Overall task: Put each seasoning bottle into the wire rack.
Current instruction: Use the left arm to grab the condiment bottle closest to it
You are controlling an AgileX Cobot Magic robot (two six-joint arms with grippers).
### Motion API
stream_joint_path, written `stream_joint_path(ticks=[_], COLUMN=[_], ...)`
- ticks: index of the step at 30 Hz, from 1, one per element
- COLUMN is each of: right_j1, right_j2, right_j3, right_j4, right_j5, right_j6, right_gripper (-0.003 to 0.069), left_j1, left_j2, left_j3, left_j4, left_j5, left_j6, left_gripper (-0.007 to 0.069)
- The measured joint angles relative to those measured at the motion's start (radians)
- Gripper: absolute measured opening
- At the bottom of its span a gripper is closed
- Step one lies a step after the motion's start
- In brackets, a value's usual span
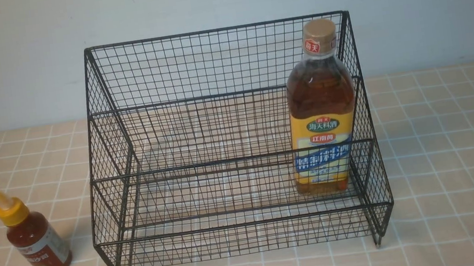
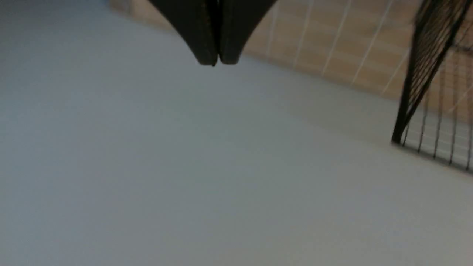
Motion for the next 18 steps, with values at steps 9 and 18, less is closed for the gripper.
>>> stream_joint_path(ticks=[9,18], right_j1=[0.0,0.0], right_j2=[-0.06,-0.109], right_j3=[0.0,0.0], right_j4=[0.831,0.914], right_j5=[-0.101,-0.294], right_j6=[-0.419,-0.46], right_gripper=[-0.0013,-0.0013], left_j1=[0.0,0.0], left_j2=[0.0,0.0], left_j3=[0.0,0.0], left_j4=[0.0,0.0], left_j5=[0.0,0.0], left_j6=[0.0,0.0], left_gripper=[-0.0007,-0.0007])
